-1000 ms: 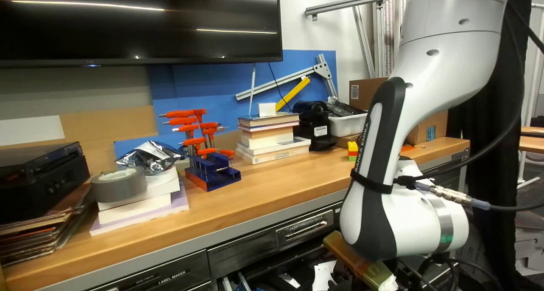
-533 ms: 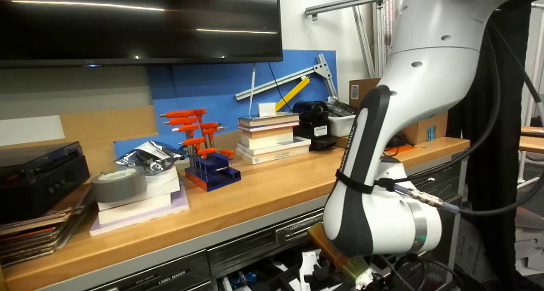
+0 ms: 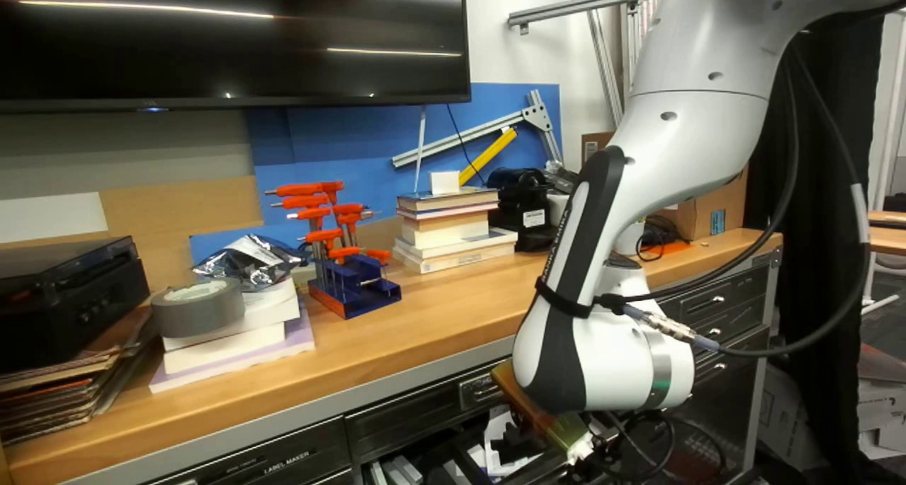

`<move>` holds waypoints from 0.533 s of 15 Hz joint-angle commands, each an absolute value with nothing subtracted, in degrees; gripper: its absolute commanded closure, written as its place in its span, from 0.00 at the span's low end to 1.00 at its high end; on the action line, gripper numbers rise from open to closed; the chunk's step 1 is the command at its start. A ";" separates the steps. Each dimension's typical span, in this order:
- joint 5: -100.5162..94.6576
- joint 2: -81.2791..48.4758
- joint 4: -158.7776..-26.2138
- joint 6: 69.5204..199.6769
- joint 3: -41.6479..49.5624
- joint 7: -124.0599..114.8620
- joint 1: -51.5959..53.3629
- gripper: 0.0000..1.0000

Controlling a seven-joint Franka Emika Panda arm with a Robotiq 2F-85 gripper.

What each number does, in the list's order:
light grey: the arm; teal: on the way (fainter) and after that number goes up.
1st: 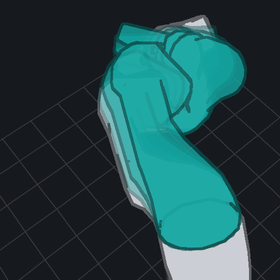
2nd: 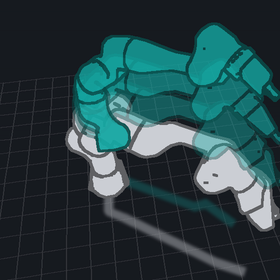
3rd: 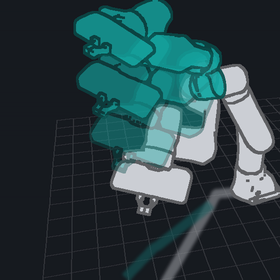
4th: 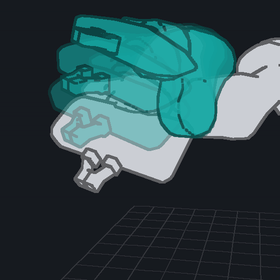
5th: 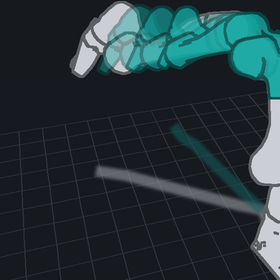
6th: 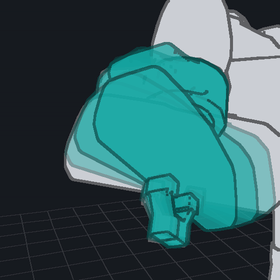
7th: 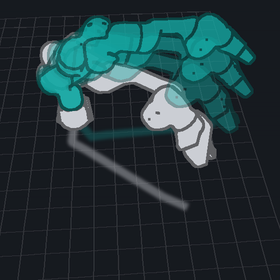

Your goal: Place the black objects inside the open drawer then close the drawer

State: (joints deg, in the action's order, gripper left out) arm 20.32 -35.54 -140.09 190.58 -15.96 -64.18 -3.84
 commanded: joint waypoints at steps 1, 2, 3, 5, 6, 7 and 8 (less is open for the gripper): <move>22.24 -30.86 -140.99 190.90 -10.88 -62.12 3.06 0.00; 22.90 -29.33 -141.83 190.54 -8.42 -61.80 5.84 0.00; 23.82 -27.32 -143.11 190.58 -4.99 -61.57 9.95 0.00; 25.69 -23.97 -145.41 190.64 2.42 -60.47 18.08 0.00; 26.64 -22.96 -146.42 190.05 6.49 -59.52 22.00 0.00; 27.35 -21.88 -147.30 188.12 11.69 -58.91 26.65 0.00; 29.57 -21.96 -148.36 186.98 15.98 -56.88 30.88 0.00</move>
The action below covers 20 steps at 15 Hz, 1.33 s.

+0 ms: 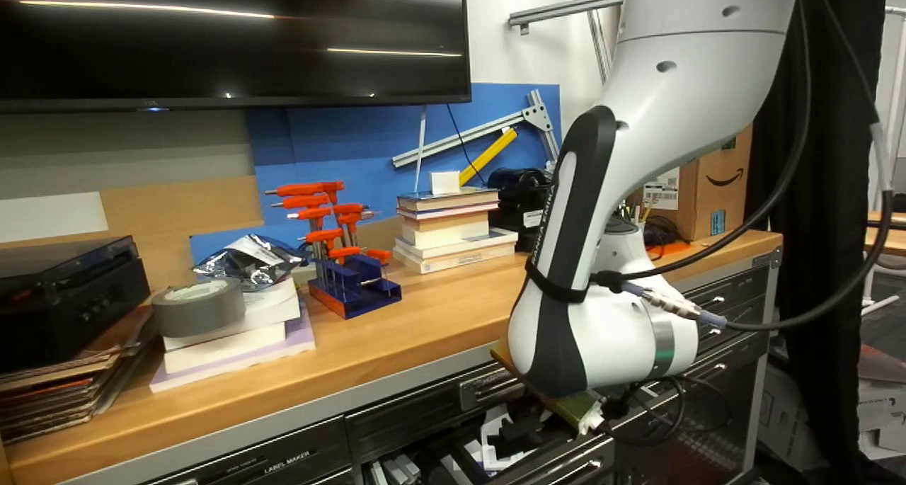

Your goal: Place the black objects inside the open drawer then close the drawer

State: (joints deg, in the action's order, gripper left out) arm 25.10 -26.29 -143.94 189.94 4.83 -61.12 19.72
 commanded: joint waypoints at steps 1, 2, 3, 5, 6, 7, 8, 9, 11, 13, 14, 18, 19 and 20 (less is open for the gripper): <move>31.43 -22.97 -149.02 185.32 20.49 -55.76 35.28 0.00; 31.17 -24.05 -149.76 182.87 25.13 -56.32 39.68 0.00; 29.29 -25.09 -150.19 179.51 29.78 -58.09 43.94 0.00; 23.22 -26.12 -150.47 171.04 38.89 -62.67 52.31 0.00; 20.68 -26.03 -150.39 166.83 42.83 -64.23 56.37 0.00; 18.67 -25.83 -149.93 162.29 46.53 -65.54 60.52 0.00; 16.30 -25.36 -149.40 158.22 48.92 -66.64 63.02 0.00; 9.71 -24.04 -148.86 154.98 48.34 -70.61 61.75 0.00; 4.33 -22.55 -146.64 147.89 46.75 -72.57 60.75 0.00; 0.45 -21.39 -144.62 142.34 42.77 -73.83 57.12 0.00; -0.44 -21.07 -143.83 140.70 40.26 -73.67 54.67 0.00; -1.02 -22.41 -140.27 136.90 27.89 -72.51 42.16 0.00; -1.15 -22.88 -139.60 136.47 24.66 -72.55 38.72 0.00; -1.24 -23.41 -138.95 136.16 21.55 -72.65 35.35 0.00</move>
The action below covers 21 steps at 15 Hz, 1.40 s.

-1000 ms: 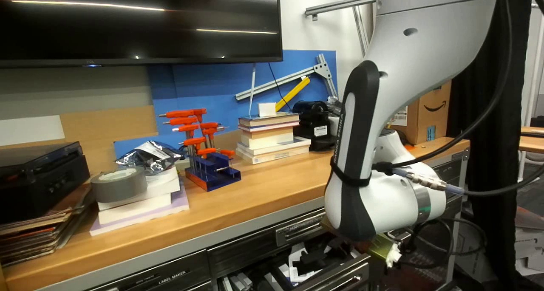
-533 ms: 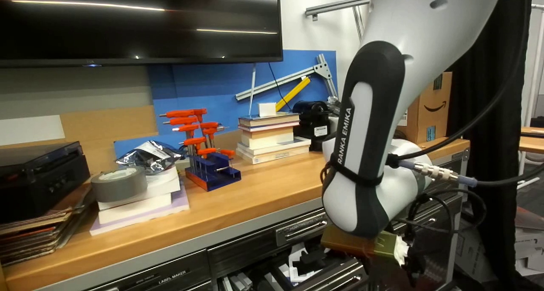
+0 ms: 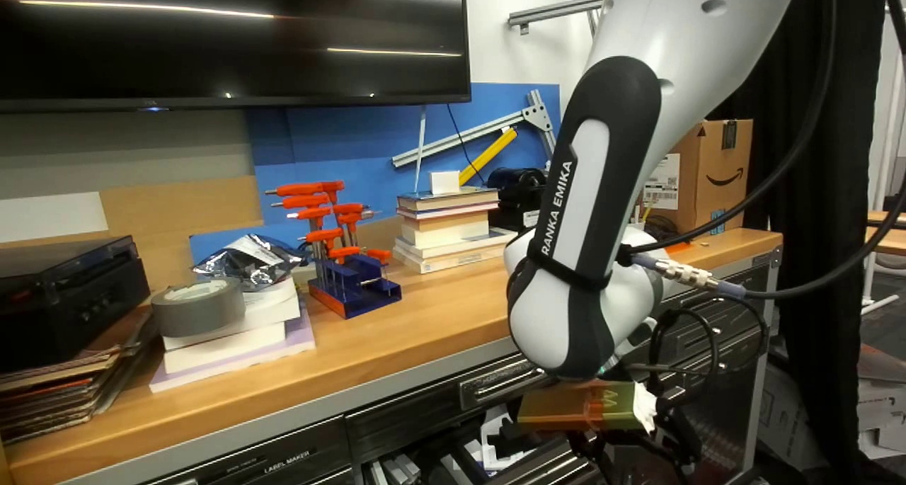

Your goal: Place the black objects inside the open drawer then close the drawer

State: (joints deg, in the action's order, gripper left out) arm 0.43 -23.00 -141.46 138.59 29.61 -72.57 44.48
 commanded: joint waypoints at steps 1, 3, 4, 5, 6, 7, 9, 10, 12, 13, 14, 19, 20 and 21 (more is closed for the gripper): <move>-1.16 -23.94 -138.33 135.81 18.83 -72.51 32.30 0.00; -0.96 -25.34 -137.38 135.97 13.94 -72.51 26.70 0.00; -1.05 -26.35 -136.90 136.30 11.95 -72.87 24.34 0.00; -0.83 -27.31 -136.37 136.78 10.36 -72.94 22.37 0.00; -0.52 -28.26 -135.79 137.02 9.10 -72.83 20.77 0.00; -0.34 -29.47 -135.28 137.62 8.17 -73.05 19.51 0.00; 0.46 -31.32 -134.42 139.21 6.74 -73.31 17.38 0.00; 1.24 -32.33 -134.05 140.45 6.02 -73.04 16.28 0.00; 3.14 -34.25 -133.56 143.73 4.86 -72.73 14.50 0.00; 4.22 -35.07 -133.52 145.77 4.40 -72.68 13.78 0.00; 6.15 -35.79 -133.74 148.79 3.57 -72.32 12.59 0.00; 19.49 -40.36 -134.05 164.20 -4.04 -68.00 4.86 0.00; 22.17 -41.60 -133.56 167.06 -5.95 -66.99 3.11 0.00; 24.63 -42.86 -133.00 170.15 -8.05 -65.87 1.23 0.00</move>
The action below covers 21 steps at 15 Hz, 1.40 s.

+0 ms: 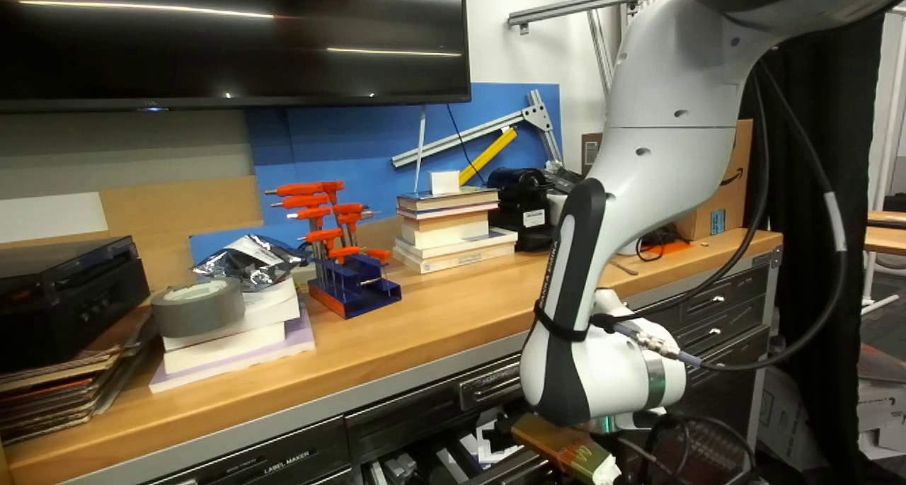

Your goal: Place the black objects inside the open drawer then close the drawer

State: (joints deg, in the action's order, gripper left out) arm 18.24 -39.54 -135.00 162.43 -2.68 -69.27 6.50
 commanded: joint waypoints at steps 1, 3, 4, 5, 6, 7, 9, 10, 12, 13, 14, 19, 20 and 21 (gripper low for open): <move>26.80 -44.46 -131.93 173.08 -10.41 -64.67 -0.83 0.00; 29.81 -47.76 -129.49 178.89 -15.40 -62.51 -5.00 0.00; 30.34 -49.32 -128.24 181.36 -17.45 -61.90 -6.57 0.00; 30.34 -50.59 -127.12 183.34 -18.85 -61.65 -7.55 0.00; 29.80 -51.78 -126.09 185.08 -20.09 -61.47 -8.43 0.00; 29.08 -52.70 -124.94 186.30 -20.70 -61.66 -8.58 0.00; 28.20 -54.61 -122.76 188.14 -21.74 -61.39 -8.96 0.00; 27.91 -55.24 -121.86 188.88 -22.15 -61.27 -9.04 0.00; 27.42 -56.55 -120.26 190.08 -22.74 -60.89 -9.07 0.00; 27.24 -57.11 -119.56 190.54 -22.97 -60.70 -9.07 0.00; 27.04 -57.60 -119.04 191.06 -23.28 -60.50 -9.20 0.00; 26.41 -58.26 -118.43 191.87 -23.46 -59.83 -9.25 0.00; 26.41 -57.84 -118.97 191.80 -23.16 -59.67 -9.13 0.00; 26.62 -57.28 -119.80 192.08 -23.02 -59.60 -9.15 0.00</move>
